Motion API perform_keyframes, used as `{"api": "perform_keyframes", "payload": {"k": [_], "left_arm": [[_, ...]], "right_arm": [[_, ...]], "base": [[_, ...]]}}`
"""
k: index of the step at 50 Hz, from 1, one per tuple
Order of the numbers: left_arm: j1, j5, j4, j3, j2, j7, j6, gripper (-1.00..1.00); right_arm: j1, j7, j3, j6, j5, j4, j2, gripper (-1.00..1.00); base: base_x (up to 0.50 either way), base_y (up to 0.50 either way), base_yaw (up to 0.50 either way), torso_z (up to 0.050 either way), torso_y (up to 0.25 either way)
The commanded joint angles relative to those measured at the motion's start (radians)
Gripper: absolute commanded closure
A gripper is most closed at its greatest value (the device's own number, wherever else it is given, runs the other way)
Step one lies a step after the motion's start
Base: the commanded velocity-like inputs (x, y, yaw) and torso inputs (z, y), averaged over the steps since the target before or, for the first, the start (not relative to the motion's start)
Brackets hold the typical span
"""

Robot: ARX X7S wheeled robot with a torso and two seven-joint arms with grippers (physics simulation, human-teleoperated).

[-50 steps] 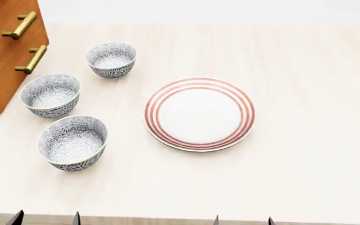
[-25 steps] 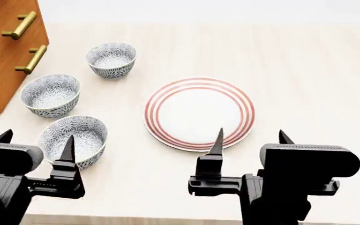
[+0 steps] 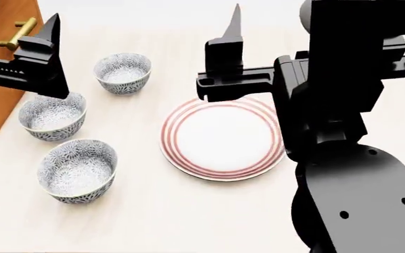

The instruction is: Put the bowl at the front on the plate.

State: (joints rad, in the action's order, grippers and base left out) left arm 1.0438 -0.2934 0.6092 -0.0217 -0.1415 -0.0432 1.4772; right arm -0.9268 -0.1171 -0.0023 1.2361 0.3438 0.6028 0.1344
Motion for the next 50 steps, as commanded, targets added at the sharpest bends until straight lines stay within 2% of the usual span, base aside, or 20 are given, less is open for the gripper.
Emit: {"api": "perform_keyframes", "payload": {"k": [1, 19, 33, 39, 40, 42, 44, 46, 47, 48, 50], "left_arm": [[0.066, -0.023, -0.02, -0.023, -0.025, -0.021, 0.023, -1.0], [0.042, -0.058, 0.059, 0.002, -0.017, -0.04, 0.071, -1.0], [0.021, -0.085, 0.045, 0.024, -0.019, -0.055, 0.062, -1.0], [0.012, -0.092, 0.023, 0.026, -0.026, -0.069, 0.077, -1.0], [0.007, -0.116, 0.008, 0.06, -0.012, -0.069, 0.09, -1.0], [0.005, -0.305, -0.053, 0.11, -0.032, -0.194, 0.093, -1.0], [0.014, -0.605, -0.202, 0.153, -0.099, -0.494, 0.093, -1.0], [0.044, -0.905, -0.475, 0.055, -0.189, -0.794, 0.09, -1.0], [0.035, -1.055, -0.527, 0.066, -0.192, -0.944, 0.067, -1.0], [0.032, -1.205, -0.501, 0.056, -0.209, -1.094, 0.07, -1.0], [0.011, -1.471, -0.526, 0.065, -0.21, -1.159, 0.035, -1.0]], "right_arm": [[-0.069, 0.016, -0.012, 0.013, 0.02, 0.009, 0.03, -1.0], [-0.049, 0.001, -0.013, -0.023, 0.015, 0.023, 0.053, -1.0], [-0.042, -0.001, -0.019, -0.039, 0.025, 0.017, 0.051, -1.0], [-0.034, 0.002, -0.013, -0.058, 0.033, 0.018, 0.047, -1.0], [-0.031, 0.003, -0.017, -0.065, 0.031, 0.015, 0.05, -1.0], [-0.025, 0.007, -0.023, -0.076, 0.028, 0.009, 0.058, -1.0], [-0.018, 0.008, -0.022, -0.083, 0.028, 0.006, 0.06, -1.0], [-0.011, 0.01, -0.031, -0.104, 0.02, -0.003, 0.07, -1.0], [-0.011, 0.011, -0.029, -0.108, 0.021, -0.007, 0.07, -1.0], [-0.009, 0.013, -0.03, -0.123, 0.016, -0.018, 0.072, -1.0], [-0.003, 0.013, -0.029, -0.137, 0.015, -0.031, 0.071, -1.0]], "base": [[0.5, -0.02, 0.0, 0.0, 0.0], [0.5, -0.01, 0.0, 0.0, 0.0], [0.5, -0.01, 0.0, 0.0, 0.001], [0.07, 0.0, 0.0, 0.0, 0.0], [0.0, 0.0, 0.0, 0.0, 0.0], [0.0, 0.0, 0.0, 0.0, 0.0], [0.0, 0.0, 0.0, 0.0, 0.0], [0.0, 0.0, 0.0, 0.0, 0.0], [0.0, 0.0, 0.0, 0.0, 0.0], [0.0, 0.0, 0.0, 0.0, 0.0], [0.0, 0.0, 0.0, 0.0, 0.0]]}}
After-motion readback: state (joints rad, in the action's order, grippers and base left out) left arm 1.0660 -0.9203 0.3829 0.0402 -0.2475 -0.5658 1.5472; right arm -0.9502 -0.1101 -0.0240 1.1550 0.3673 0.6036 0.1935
